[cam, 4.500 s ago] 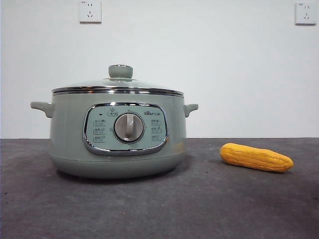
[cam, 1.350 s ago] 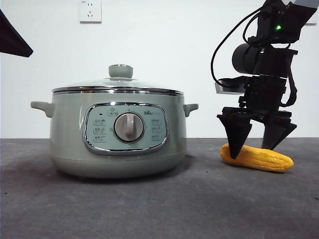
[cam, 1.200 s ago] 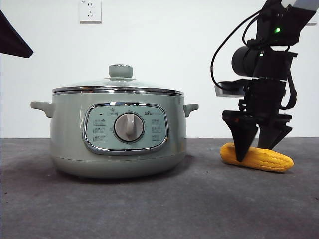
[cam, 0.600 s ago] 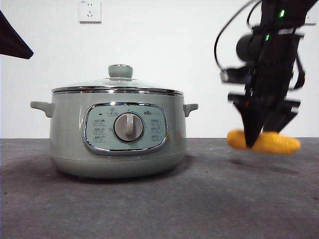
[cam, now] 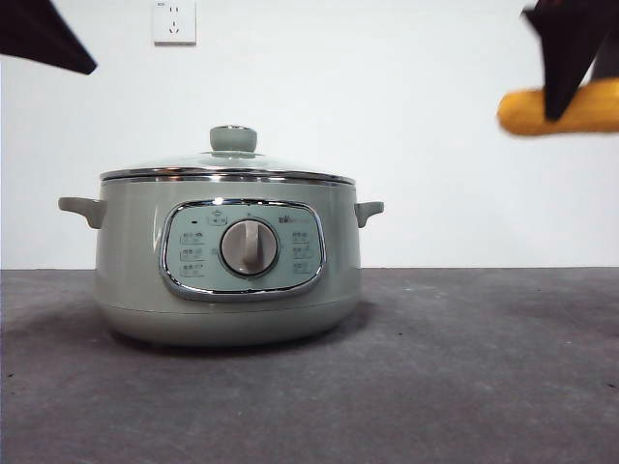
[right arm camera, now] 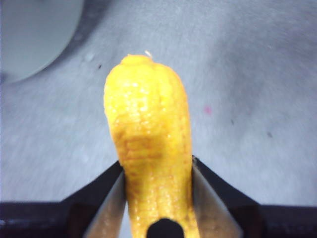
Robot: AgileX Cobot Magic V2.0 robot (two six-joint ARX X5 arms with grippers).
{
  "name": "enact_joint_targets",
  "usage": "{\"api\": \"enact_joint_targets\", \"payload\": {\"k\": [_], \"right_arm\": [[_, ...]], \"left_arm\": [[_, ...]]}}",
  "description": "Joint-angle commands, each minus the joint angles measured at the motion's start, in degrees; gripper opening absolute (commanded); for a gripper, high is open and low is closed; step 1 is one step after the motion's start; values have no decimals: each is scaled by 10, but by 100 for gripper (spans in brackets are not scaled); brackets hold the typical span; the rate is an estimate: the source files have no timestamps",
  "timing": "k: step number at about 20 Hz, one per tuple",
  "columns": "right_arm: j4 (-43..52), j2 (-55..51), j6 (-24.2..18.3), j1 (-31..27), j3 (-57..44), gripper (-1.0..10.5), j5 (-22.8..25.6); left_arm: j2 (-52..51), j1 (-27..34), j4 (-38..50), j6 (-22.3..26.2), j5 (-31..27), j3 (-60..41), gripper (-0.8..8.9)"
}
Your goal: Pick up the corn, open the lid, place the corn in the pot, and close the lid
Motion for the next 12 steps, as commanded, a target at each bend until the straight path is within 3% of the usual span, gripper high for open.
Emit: {"api": "enact_joint_targets", "payload": {"k": [1,2,4,6,10,12], "right_arm": [[-14,-33,6,0,1,-12,0],[-20,-49,4,0,1,-12,0],[-35,-76,4,0,1,-12,-1],[-61,-97,4,1,1,-12,-12],[-98,-134,4,1,1,-12,-26],[-104,-153,6,1,0,-12,-27]], "left_arm": [[42,-16,-29,8,-25,49,2],[66,-24,-49,8,-39,77,24],[122,-40,-93,21,-59,138,248],[177,-59,-139,41,-87,203,407],[275,-107,-214,94,-191,335,633],[316,-130,-238,101,-247,394,669]]}}
